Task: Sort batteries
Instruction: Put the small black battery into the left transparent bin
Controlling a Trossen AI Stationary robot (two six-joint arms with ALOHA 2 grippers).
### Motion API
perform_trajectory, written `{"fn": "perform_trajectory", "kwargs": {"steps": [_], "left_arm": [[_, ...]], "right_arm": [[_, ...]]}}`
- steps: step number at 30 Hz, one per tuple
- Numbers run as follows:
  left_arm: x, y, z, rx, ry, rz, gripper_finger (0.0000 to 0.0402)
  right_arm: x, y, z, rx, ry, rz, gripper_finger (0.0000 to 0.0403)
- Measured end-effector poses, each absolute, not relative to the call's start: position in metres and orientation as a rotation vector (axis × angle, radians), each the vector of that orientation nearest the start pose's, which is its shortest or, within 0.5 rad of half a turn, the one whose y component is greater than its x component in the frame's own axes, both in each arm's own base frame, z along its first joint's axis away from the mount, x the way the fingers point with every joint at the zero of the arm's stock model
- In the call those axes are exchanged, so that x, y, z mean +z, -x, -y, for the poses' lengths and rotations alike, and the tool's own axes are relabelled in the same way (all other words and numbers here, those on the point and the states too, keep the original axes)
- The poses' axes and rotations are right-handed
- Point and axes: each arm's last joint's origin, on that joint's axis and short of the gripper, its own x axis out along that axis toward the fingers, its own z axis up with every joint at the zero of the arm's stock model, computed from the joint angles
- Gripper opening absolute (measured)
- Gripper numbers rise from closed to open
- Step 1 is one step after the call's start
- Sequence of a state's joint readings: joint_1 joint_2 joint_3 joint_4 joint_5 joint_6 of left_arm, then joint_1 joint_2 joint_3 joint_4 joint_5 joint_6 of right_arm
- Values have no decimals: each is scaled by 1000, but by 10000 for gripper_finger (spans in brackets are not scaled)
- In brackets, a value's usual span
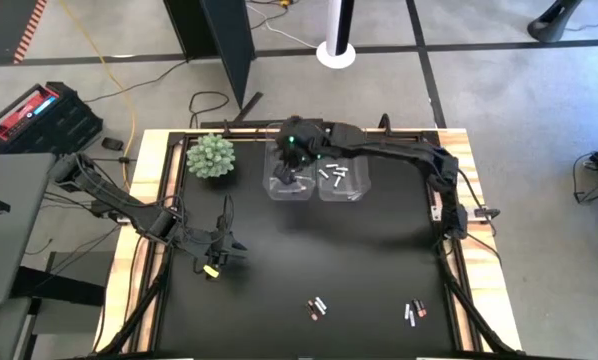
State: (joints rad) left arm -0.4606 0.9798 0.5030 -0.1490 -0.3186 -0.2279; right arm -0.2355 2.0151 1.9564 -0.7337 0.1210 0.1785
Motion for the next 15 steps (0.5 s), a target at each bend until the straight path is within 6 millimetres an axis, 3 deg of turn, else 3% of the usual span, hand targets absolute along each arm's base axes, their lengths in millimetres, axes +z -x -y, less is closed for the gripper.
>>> {"fn": "perform_trajectory", "kwargs": {"steps": [7,15], "left_arm": [[208,-179,78,-66,-18,-589,99],[207,-179,78,-63,-21,-594,99]], "right_arm": [[292,-426,155,-408,-270,-765,23],[218,-444,169,-343,-294,-919,23]]}}
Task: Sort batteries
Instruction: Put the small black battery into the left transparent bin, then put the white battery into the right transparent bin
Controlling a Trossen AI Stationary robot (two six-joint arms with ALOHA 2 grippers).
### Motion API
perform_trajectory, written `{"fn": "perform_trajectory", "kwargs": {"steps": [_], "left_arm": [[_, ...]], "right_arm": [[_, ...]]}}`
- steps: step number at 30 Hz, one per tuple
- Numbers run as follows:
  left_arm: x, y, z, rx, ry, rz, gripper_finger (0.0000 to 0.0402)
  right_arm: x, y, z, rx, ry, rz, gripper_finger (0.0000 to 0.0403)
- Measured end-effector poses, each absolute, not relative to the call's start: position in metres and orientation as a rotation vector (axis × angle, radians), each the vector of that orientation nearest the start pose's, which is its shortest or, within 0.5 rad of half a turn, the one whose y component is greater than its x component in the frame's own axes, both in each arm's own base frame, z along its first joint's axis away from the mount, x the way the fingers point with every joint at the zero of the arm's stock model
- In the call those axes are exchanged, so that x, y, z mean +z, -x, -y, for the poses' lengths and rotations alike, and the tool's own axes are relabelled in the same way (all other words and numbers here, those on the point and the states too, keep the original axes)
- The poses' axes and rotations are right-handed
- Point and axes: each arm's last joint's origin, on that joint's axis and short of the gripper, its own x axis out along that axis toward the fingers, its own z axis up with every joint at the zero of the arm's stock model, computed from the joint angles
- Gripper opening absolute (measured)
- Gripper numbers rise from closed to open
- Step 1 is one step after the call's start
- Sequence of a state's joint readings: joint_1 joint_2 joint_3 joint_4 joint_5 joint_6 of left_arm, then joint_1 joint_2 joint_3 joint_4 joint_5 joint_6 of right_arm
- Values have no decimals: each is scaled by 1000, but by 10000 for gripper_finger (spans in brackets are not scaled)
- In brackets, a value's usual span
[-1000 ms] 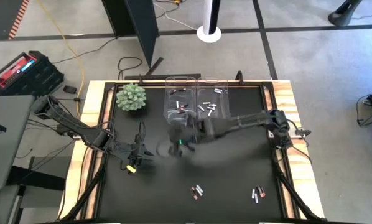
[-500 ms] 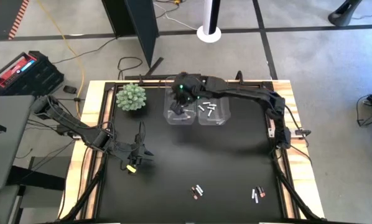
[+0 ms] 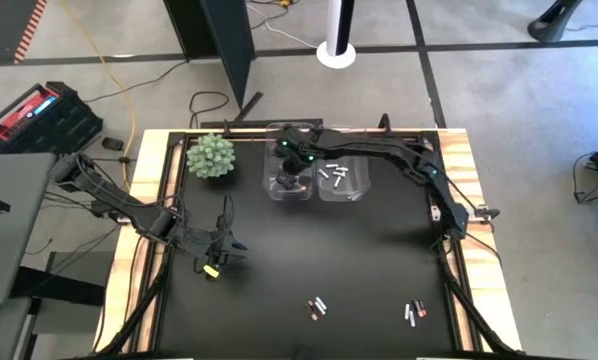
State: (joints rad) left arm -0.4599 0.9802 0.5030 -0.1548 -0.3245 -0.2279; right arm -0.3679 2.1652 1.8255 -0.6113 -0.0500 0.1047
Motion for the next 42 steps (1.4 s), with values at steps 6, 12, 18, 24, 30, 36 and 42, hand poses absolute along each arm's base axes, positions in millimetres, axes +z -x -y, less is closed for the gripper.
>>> {"fn": "perform_trajectory", "kwargs": {"steps": [6,12,18,24,30,36,42], "left_arm": [[207,-179,78,-61,-22,-596,99],[206,-178,78,-59,-27,-608,99],[206,-178,77,-59,-28,-611,99],[206,-178,77,-58,-25,-611,99],[206,-178,78,-58,-24,-611,99],[206,-178,78,-58,-24,-611,99],[206,-178,77,-58,-25,-613,99]], "right_arm": [[196,-450,184,-378,-346,-953,31],[188,-451,189,-394,-375,-985,51],[189,-445,198,-410,-391,-996,99],[189,-442,200,-420,-397,-1014,152],[190,-441,200,-417,-393,-1015,181],[201,-441,199,-418,-390,-1006,182],[232,-439,199,-419,-391,-1032,176]]}}
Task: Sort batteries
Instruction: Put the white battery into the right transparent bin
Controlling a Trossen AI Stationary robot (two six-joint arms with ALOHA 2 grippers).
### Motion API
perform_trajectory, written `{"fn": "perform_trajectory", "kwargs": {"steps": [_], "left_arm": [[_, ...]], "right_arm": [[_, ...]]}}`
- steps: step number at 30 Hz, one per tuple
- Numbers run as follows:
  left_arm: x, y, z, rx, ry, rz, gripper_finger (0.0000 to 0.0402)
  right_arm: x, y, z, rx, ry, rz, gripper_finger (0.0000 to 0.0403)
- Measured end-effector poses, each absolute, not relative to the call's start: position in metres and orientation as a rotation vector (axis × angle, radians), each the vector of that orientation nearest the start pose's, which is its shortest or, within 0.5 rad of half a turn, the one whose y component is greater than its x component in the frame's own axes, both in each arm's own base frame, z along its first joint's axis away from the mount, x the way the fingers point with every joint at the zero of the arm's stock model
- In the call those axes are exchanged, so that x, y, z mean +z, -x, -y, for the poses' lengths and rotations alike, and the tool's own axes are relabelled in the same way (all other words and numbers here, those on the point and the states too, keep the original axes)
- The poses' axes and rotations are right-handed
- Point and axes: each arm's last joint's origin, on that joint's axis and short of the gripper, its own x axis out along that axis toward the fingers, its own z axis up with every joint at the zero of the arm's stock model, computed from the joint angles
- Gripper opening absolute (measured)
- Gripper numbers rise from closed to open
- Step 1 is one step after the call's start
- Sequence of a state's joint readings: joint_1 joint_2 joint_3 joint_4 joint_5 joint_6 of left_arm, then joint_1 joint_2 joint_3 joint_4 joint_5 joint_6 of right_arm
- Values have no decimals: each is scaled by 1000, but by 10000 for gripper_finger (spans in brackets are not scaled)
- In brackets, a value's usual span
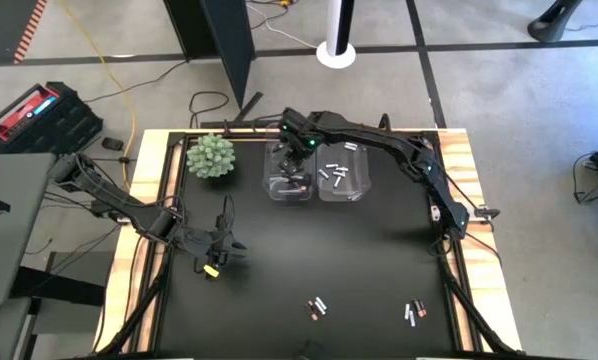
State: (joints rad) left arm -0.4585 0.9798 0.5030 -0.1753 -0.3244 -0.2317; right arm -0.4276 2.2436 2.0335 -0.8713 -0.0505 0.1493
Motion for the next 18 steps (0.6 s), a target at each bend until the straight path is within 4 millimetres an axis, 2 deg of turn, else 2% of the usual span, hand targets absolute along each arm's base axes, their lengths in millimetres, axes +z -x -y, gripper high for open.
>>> {"fn": "perform_trajectory", "kwargs": {"steps": [3,9,14,18], "left_arm": [[206,-178,78,-59,-25,-613,99],[206,-178,77,-58,-25,-613,99],[206,-178,77,-60,-32,-614,99],[206,-178,77,-60,-32,-613,99]], "right_arm": [[251,-436,191,-415,-398,-1060,175],[295,-425,159,-416,-392,-1025,175],[328,-402,117,-511,-314,-965,175],[333,-377,71,-504,-354,-936,175]]}}
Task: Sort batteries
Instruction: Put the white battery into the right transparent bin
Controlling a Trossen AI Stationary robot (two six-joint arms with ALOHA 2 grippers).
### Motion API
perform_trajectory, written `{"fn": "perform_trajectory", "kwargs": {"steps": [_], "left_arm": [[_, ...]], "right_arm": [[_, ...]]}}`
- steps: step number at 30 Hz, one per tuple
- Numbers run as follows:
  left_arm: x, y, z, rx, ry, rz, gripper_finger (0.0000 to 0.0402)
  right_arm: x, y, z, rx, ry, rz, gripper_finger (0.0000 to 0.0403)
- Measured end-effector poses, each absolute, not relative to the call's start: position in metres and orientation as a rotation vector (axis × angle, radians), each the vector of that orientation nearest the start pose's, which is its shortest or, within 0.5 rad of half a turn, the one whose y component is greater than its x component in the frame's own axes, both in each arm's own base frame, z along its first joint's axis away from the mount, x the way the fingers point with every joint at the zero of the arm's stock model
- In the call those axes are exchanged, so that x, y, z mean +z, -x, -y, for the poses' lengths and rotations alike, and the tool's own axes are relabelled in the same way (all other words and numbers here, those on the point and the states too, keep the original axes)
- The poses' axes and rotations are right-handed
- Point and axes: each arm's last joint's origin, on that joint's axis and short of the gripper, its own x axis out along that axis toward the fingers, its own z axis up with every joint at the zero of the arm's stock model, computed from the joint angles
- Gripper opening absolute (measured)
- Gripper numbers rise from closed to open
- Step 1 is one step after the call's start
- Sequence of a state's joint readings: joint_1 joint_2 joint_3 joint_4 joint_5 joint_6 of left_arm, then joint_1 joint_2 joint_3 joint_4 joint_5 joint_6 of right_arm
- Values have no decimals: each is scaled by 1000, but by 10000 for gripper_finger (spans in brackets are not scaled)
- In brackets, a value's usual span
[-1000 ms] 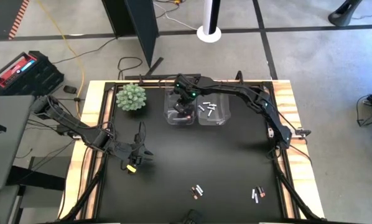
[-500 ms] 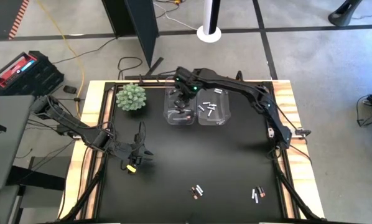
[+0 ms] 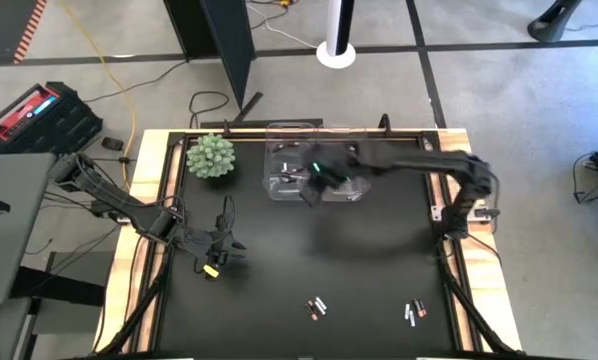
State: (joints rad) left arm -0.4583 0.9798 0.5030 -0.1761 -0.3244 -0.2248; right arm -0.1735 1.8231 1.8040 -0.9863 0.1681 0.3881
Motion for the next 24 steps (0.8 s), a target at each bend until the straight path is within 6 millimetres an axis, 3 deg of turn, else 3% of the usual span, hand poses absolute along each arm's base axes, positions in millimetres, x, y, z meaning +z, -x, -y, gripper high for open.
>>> {"fn": "perform_trajectory", "kwargs": {"steps": [7,13,18,24], "left_arm": [[206,-178,77,-60,-32,-613,99],[206,-178,78,-61,-32,-612,99],[206,-178,78,-61,-31,-611,99],[206,-178,78,-60,-27,-612,99]], "right_arm": [[334,-323,-37,-521,-431,-771,175],[321,-288,-126,-456,-509,-700,175],[288,-278,-186,-458,-562,-737,175],[233,-283,-232,-498,-582,-796,175]]}}
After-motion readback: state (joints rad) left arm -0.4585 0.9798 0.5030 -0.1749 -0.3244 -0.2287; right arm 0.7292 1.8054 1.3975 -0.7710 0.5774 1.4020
